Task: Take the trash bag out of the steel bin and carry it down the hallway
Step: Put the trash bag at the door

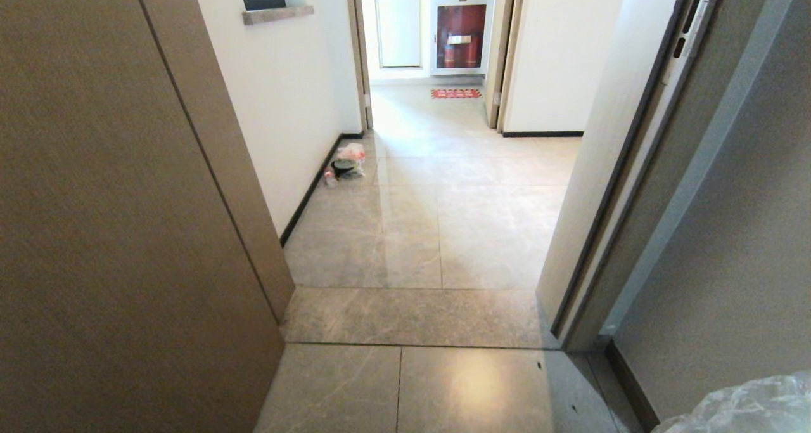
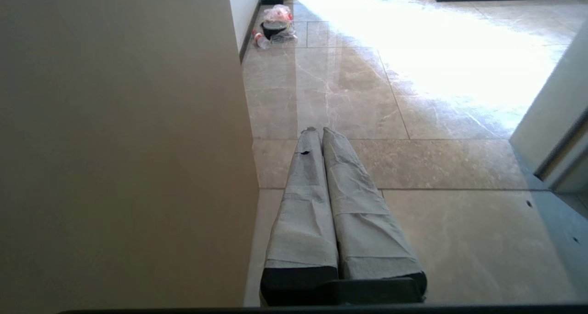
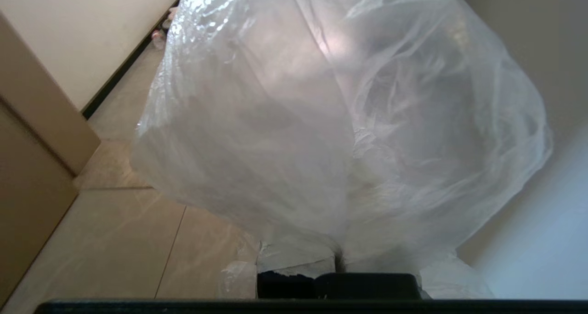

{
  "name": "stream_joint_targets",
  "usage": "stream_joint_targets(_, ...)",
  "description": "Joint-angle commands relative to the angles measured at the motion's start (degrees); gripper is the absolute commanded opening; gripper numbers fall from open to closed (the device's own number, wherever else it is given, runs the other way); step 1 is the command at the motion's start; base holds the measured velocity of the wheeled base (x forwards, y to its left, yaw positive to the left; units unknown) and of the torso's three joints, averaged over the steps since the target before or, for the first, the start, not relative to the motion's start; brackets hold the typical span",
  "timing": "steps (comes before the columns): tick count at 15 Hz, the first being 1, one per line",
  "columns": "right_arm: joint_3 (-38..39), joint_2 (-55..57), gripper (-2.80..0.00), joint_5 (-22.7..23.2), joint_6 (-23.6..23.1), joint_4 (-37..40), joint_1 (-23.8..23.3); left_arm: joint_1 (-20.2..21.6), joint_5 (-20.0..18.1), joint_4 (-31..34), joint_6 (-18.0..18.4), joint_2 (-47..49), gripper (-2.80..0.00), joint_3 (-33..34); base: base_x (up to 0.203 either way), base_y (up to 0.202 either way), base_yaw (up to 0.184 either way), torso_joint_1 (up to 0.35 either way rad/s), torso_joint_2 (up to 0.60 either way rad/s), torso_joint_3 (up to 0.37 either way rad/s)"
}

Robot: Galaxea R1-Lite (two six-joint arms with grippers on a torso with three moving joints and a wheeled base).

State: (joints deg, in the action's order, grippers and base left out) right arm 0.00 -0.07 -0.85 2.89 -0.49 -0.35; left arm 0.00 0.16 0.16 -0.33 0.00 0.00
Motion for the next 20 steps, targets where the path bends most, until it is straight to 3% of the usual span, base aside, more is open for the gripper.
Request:
stream_joint_targets(1,0.15,0.01,-2.80,-0.03,0.01,-0.04,0.00,0.00,0.02,0.02,-0.11,0.00,-2.80,0.00,0.192,0.000,0.001,0.007,0.00,-0.001)
stream_joint_targets(20,0.18,0.04,-2.80,-0.03,0.01,-0.04,0.00,0.00,-0.02,0.02,-0.11,-0.06,-2.80,0.00,0.193,0.000,0.000,0.002,0.00,0.002)
